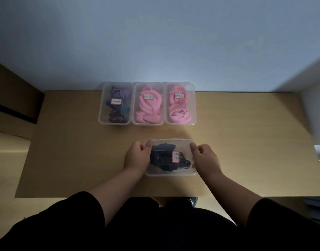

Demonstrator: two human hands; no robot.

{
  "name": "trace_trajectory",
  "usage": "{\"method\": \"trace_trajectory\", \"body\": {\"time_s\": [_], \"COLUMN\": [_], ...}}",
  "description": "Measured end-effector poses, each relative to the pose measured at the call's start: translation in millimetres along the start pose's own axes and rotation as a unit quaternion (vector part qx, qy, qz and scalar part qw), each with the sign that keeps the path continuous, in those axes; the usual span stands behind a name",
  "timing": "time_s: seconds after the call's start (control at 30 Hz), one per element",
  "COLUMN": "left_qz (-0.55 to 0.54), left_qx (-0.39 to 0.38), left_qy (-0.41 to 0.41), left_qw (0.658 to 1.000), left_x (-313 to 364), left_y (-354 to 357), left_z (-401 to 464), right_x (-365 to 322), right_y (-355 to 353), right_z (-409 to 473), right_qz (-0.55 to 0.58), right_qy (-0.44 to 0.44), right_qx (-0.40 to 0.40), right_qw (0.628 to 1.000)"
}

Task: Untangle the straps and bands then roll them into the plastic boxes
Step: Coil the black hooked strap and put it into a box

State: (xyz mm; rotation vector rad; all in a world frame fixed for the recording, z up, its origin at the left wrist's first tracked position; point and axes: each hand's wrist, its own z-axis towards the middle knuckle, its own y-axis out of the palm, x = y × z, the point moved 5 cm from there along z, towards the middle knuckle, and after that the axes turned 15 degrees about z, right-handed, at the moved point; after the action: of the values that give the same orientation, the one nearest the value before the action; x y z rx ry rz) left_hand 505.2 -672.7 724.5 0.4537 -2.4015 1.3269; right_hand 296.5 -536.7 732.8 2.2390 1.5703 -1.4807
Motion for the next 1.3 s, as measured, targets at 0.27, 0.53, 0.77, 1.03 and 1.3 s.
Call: {"method": "trace_trajectory", "body": {"time_s": [0.27, 0.53, 0.77, 1.03, 1.3], "left_qz": [0.018, 0.063, 0.248, 0.463, 0.452], "left_qx": [0.001, 0.024, 0.234, 0.095, 0.064], "left_qy": [0.019, 0.039, 0.302, 0.502, 0.462], "left_qw": [1.000, 0.997, 0.890, 0.724, 0.761], "left_x": [2.5, 9.3, 30.6, 47.6, 51.6], "left_y": [2.7, 6.4, 12.0, 39.9, 39.5], "left_z": [-9.9, -12.2, -20.2, -28.5, -29.3], "right_x": [-4.6, -10.3, -5.8, -17.2, -7.1], "right_y": [-3.3, 12.6, 17.2, 17.6, 35.4], "right_z": [-5.3, 6.2, 9.2, 10.1, -4.6], "right_qz": [0.020, -0.059, -0.087, -0.168, -0.308], "right_qy": [-0.053, -0.080, -0.086, -0.221, -0.465], "right_qx": [-0.033, 0.015, 0.015, 0.037, -0.082], "right_qw": [0.998, 0.995, 0.992, 0.960, 0.826]}}
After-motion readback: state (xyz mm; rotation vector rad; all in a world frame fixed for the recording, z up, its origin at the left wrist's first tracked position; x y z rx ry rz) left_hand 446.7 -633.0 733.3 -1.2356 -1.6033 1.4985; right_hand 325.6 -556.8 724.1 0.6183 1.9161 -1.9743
